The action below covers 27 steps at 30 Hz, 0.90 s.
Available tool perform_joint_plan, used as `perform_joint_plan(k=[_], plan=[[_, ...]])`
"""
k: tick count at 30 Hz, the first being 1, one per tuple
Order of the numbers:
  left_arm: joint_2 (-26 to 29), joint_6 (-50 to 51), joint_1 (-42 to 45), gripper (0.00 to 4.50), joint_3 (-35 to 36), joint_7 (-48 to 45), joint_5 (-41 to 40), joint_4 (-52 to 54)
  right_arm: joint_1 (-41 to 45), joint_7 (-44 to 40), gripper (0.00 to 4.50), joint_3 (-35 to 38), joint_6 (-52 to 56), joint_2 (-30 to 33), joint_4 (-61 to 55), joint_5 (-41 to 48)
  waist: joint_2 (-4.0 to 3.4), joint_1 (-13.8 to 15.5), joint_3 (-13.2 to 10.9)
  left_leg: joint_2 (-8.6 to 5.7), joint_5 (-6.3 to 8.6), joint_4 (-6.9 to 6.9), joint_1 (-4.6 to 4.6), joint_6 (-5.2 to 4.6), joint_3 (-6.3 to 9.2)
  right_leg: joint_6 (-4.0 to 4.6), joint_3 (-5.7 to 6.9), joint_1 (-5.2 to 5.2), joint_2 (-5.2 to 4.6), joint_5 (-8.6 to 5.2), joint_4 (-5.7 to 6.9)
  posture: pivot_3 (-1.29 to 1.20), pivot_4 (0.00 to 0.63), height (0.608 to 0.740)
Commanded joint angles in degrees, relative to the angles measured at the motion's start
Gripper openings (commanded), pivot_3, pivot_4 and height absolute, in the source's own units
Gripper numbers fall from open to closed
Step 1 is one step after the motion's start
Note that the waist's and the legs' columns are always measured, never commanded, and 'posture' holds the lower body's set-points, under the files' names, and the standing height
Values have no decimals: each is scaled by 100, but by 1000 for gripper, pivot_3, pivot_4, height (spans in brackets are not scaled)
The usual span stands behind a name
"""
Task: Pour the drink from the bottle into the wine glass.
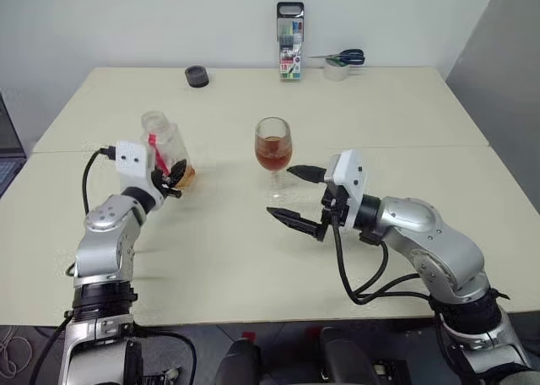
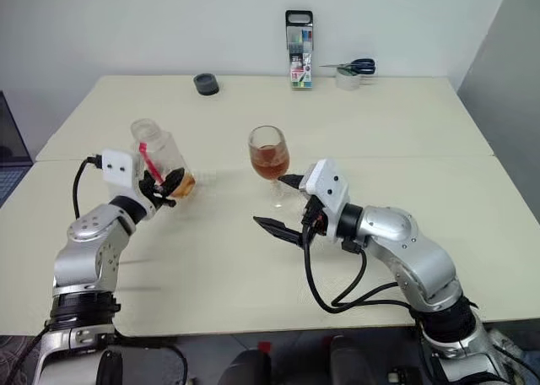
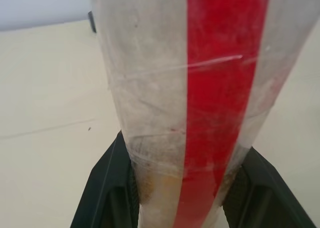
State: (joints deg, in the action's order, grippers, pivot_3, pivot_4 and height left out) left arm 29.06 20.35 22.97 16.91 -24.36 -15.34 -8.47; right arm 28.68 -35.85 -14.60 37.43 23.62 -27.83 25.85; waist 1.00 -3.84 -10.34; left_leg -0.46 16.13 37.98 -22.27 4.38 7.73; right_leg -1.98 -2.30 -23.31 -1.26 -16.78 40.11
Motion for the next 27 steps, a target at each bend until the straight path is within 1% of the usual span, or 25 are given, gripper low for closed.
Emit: perform_joint_plan(k=[1, 12, 14, 20, 21, 27], plan=[[-47, -297, -71, 1663, 229, -41, -181, 3, 249, -139, 4500, -21, 17, -80, -81, 74, 1, 41, 0, -1, 0, 0, 0, 0, -1, 0, -1, 0, 0, 0, 0, 0, 150, 740], [-199, -1003, -164, 1663, 66, -148, -24, -718, 432, -286, 4500, -86, 77, -173, 1, 32, 10, 71, 7, -1, 1, -2, 2, -2, -3, 0, -1, 1, -2, 1, -4, 0, 150, 740], [-190, -1109, -148, 2386, 47, -167, 4, -830, 433, -300, 4500, -86, 105, -173, -16, 44, 10, 71, 8, -1, 1, -2, 4, -2, -2, 0, -1, 2, -3, 1, -3, 0, 150, 740], [-217, -1285, -184, 4320, -48, -171, 43, -857, 421, -311, 4500, -64, 173, -166, -49, 55, 11, 68, 8, 0, 4, -4, 12, -6, -3, 0, -2, 6, -2, 1, -3, 0, 150, 740], [-225, -1301, -201, 4476, -73, -161, 58, -835, 420, -285, 4500, -52, 171, -184, -43, 45, 11, 68, 8, 0, 4, -4, 12, -6, -3, 0, -2, 5, -2, 1, -3, 0, 150, 740], [-203, -1416, -347, 4476, -155, -78, 176, -743, 297, -331, 4500, -126, 72, -101, -7, -82, 11, 69, 8, 0, 4, -5, 12, -6, -4, 0, -3, 5, -2, 1, -3, 0, 150, 740]])
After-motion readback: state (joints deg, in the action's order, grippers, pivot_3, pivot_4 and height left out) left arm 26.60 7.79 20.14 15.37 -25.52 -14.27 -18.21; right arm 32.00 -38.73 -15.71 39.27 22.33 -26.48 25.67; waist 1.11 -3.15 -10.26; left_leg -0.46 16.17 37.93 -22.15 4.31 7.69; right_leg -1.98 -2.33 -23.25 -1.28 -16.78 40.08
